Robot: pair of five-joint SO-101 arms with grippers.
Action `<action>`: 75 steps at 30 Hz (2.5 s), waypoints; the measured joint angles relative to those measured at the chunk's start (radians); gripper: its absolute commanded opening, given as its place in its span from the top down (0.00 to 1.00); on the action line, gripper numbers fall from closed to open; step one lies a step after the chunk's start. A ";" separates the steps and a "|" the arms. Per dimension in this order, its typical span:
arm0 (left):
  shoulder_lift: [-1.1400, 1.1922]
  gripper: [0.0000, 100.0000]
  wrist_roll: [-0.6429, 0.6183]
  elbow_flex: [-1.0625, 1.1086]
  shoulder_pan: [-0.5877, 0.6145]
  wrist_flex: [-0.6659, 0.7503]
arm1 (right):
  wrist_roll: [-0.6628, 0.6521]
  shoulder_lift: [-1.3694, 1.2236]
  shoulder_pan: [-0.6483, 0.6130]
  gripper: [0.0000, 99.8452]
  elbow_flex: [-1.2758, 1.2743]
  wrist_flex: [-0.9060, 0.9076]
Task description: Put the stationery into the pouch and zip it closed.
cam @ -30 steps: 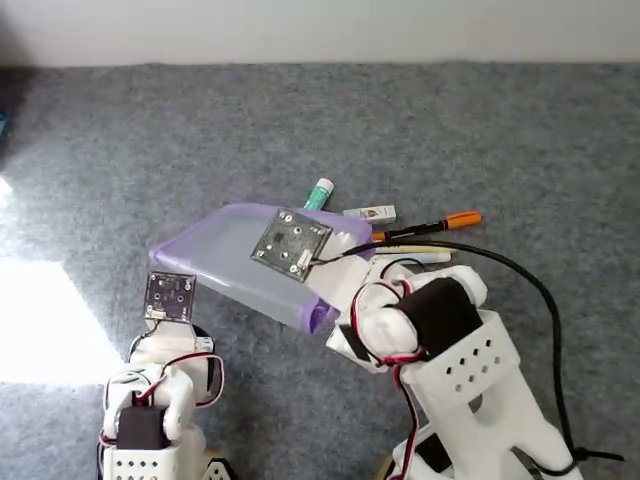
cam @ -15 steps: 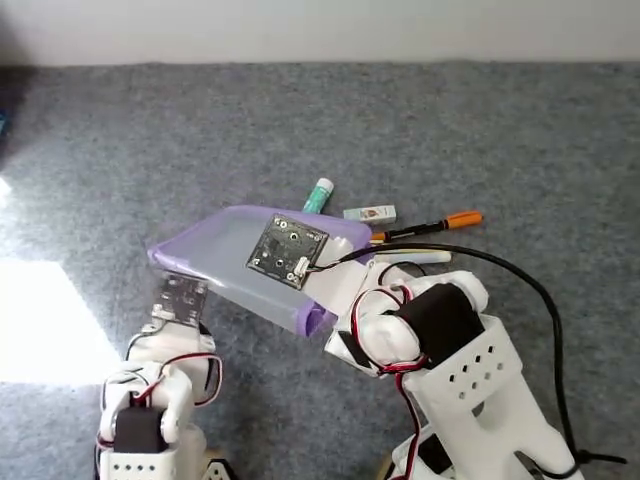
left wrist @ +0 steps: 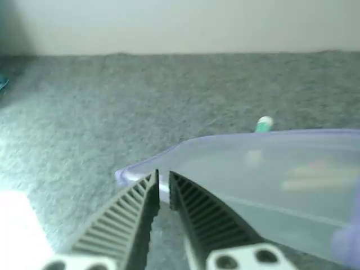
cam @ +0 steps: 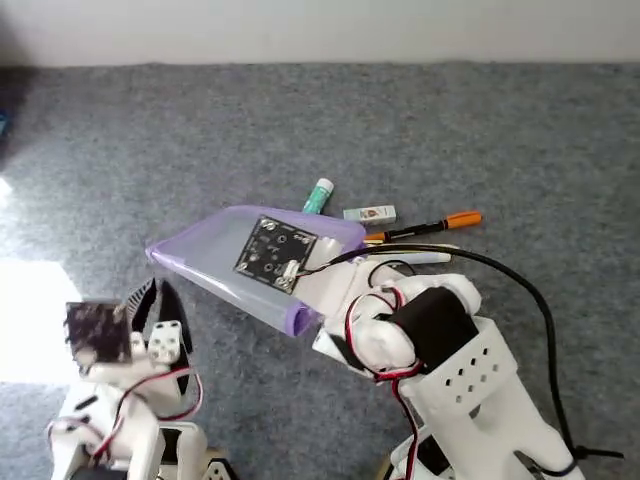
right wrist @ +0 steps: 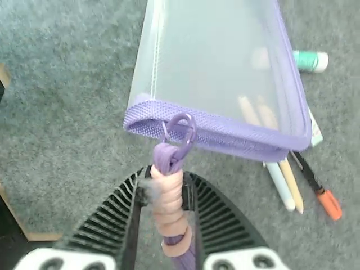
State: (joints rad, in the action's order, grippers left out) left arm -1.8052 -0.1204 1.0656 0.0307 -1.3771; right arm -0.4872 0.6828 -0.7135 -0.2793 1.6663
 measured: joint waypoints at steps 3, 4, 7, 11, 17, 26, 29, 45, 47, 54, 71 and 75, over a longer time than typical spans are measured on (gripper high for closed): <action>-0.002 0.71 -0.084 -0.069 -0.060 -0.011 | 0.000 0.000 -0.037 0.99 0.000 -0.052; -0.002 0.71 -0.104 -0.080 -0.078 -0.014 | 0.000 0.000 -0.040 0.99 0.000 -0.066; -0.002 0.71 -0.138 -0.089 -0.129 -0.052 | 0.000 0.000 -0.041 0.99 0.000 -0.101; -0.002 0.71 -0.149 -0.089 -0.206 -0.104 | 0.000 0.000 -0.046 0.99 0.000 -0.121; -0.002 0.71 -0.149 -0.089 -0.328 -0.141 | 0.000 0.000 -0.048 0.99 0.000 -0.121; -0.002 0.71 -0.149 0.017 -0.353 -0.095 | 0.000 0.000 -0.048 0.99 0.040 -0.121; -0.002 0.75 -0.149 0.046 -0.353 -0.064 | 0.000 0.000 -0.048 0.99 0.057 -0.115; -0.002 0.80 -0.149 0.101 -0.356 -0.015 | 0.000 0.000 -0.046 0.99 0.058 -0.041; -0.002 0.80 -0.149 0.101 -0.356 -0.015 | 0.000 0.000 -0.046 0.99 0.058 -0.041; -0.002 0.80 -0.149 0.101 -0.377 -0.015 | 0.000 0.000 -0.046 0.99 0.058 -0.041; -0.002 0.80 -0.153 0.172 -0.359 0.021 | 0.000 0.000 -0.048 0.99 0.058 -0.041; -0.002 0.82 -0.153 0.172 -0.348 0.021 | 0.000 0.000 -0.081 0.99 0.058 -0.037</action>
State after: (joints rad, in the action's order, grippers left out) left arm -1.8067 -0.2739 1.2375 -0.3176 -1.3556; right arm -0.4872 0.6828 -0.7948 -0.2209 1.6295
